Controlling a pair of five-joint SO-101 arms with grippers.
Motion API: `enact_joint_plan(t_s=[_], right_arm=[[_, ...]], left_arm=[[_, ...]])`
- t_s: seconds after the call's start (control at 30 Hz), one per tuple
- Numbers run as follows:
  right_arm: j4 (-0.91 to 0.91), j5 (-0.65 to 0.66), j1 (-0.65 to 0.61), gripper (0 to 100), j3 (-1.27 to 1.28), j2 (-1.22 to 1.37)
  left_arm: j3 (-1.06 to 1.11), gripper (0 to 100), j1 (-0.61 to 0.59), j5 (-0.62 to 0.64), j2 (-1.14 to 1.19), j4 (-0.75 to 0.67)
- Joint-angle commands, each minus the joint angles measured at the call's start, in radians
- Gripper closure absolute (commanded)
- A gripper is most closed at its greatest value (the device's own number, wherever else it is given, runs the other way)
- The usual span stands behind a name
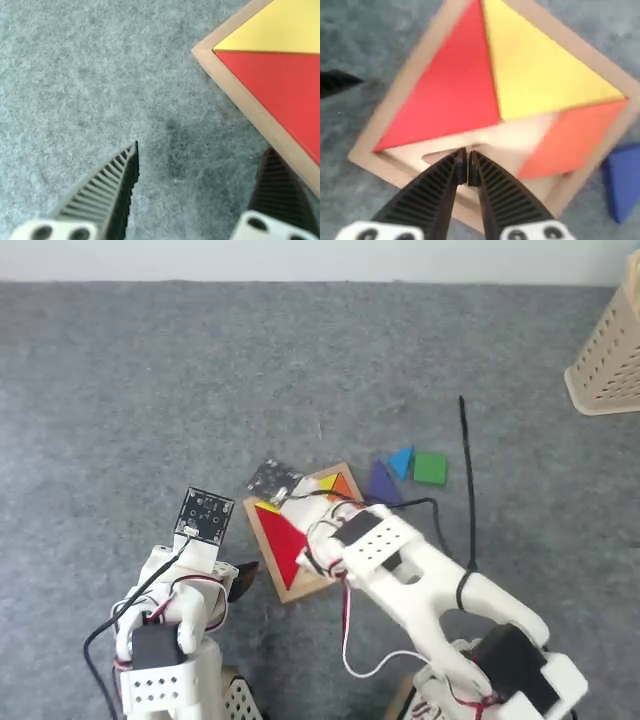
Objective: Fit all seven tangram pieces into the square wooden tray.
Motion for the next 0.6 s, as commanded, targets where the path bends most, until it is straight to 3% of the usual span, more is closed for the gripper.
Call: enact_joint_plan(t_s=[0.0,0.3,0.57], right_arm=[[0.016,-0.031,0.030,98.6,0.018,-0.139],[0.068,-0.008,0.031,98.7,0.109,-0.157],[0.019,-0.003,0.117,98.7,0.086,-0.071]], left_arm=[[-0.005,65,0.005,-0.005,-0.014,0.000],[-0.005,65,0.005,-0.005,-0.014,0.000],[-0.005,65,0.005,-0.005,-0.014,0.000]])
